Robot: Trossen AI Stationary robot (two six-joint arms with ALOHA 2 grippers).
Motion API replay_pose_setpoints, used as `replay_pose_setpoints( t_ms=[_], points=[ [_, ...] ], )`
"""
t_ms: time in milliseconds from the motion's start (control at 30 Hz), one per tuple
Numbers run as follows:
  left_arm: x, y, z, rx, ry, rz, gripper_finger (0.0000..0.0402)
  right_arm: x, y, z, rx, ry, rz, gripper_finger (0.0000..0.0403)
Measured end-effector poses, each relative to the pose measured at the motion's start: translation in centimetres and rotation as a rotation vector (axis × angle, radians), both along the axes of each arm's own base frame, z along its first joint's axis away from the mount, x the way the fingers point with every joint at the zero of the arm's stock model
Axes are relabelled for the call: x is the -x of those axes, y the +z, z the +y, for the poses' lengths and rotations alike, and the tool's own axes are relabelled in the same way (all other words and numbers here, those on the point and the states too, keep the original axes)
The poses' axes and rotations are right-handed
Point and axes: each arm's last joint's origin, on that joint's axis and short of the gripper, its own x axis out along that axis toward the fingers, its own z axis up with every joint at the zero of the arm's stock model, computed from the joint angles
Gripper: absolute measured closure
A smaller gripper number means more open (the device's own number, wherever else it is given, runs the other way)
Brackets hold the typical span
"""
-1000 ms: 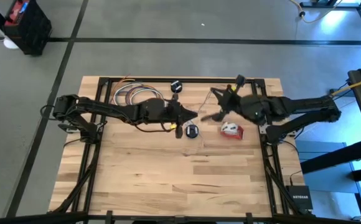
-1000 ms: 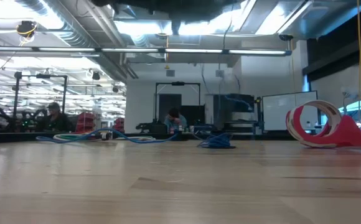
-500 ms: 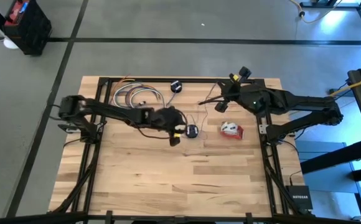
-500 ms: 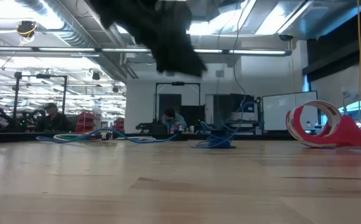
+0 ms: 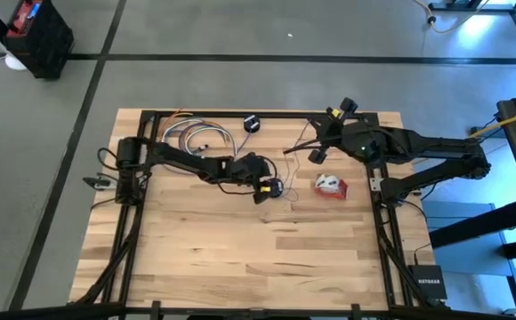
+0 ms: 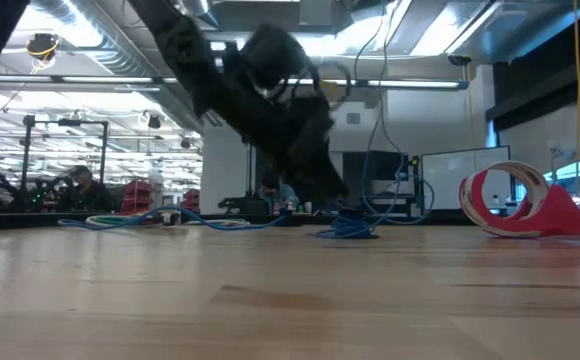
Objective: Coil cords
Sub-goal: Coil the blue wire onto the spool
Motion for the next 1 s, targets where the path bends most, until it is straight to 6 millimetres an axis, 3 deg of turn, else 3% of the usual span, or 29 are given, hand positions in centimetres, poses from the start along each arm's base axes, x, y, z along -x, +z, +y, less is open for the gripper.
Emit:
replay_pose_setpoints(
  t_ms=[233, 400, 767, 1000],
  points=[
    [-0.3, -2.3, 1.0, 0.025, 0.03, 0.043, 0.0254, 0.0, -0.1, 0.0, 0.0, 0.001, 0.012, 0.0396],
    [0.1, -2.5, 1.1, 0.04, 0.039, 0.099, 0.0254, 0.6, 0.2, -0.1, 0.024, -0.034, 0.012, 0.0396],
    [0.4, -2.9, 0.5, 0.042, 0.023, 0.142, 0.0254, 4.9, 6.9, -0.5, 0.148, -0.163, -0.114, 0.0396],
    [0.4, -2.9, 0.5, 0.047, 0.024, 0.143, 0.0254, 5.6, 8.2, -0.6, 0.318, -0.197, 0.038, 0.0396]
  ],
)
